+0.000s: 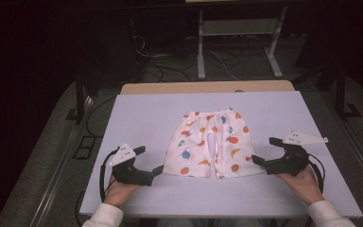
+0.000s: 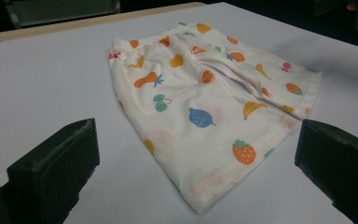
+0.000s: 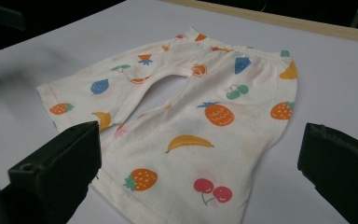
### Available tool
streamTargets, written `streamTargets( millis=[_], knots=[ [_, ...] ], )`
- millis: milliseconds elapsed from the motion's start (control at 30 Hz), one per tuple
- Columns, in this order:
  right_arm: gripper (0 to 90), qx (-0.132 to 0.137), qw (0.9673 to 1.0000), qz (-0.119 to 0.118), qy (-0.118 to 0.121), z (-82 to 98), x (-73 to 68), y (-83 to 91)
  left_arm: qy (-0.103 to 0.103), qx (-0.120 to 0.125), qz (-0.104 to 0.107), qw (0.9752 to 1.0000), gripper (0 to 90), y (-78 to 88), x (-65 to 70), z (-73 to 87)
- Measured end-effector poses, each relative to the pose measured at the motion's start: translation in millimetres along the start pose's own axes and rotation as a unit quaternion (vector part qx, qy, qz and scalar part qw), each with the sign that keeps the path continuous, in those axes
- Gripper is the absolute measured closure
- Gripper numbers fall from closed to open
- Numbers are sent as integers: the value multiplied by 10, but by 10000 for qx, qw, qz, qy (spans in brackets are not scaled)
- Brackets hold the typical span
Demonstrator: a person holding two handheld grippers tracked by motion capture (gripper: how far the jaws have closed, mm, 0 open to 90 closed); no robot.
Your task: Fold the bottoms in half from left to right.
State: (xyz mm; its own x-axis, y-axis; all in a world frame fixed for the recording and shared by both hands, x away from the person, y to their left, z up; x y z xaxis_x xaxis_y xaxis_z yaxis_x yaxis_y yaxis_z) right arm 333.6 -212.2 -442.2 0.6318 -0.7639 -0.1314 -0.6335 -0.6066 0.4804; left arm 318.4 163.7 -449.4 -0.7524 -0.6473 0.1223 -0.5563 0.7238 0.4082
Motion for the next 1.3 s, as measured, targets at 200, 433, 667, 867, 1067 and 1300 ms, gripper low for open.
streamTargets(
  millis=[200,433,667,867,1067,1300],
  knots=[
    [0,-31,10000,29,9,-74,-15,-61,5,7,-2,10000,0,1,0,-1],
    [0,-116,9999,-8,19,-144,-47,-162,-1,4,8,10000,0,-1,-1,0],
    [0,-176,9998,-34,8,-196,-69,-248,-1,-3,18,10000,0,-5,2,1],
    [0,-191,9998,-50,27,-263,-80,-294,7,9,20,10000,0,-3,2,-1],
    [0,-179,9998,-61,63,-348,-99,-348,-3,11,14,10000,0,0,-1,-3],
    [0,-185,9997,-119,74,-414,-131,-433,2,31,11,10000,0,9,-2,-9]
  ],
)
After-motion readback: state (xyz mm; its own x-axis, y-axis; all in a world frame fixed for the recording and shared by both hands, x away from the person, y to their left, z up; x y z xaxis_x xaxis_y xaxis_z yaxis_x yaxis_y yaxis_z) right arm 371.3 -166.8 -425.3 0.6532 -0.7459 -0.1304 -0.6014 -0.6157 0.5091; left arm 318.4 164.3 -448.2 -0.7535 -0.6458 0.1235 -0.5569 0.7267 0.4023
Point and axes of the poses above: each handheld gripper's, and its own axes: y roughly backward along the jaws, z roughly out of its underside, x roughly to its right, the point moved 8 cm from there along -y, roughly forward along the jaws, and after that the axes turned 2 degrees about z, right-handed, at the moved point
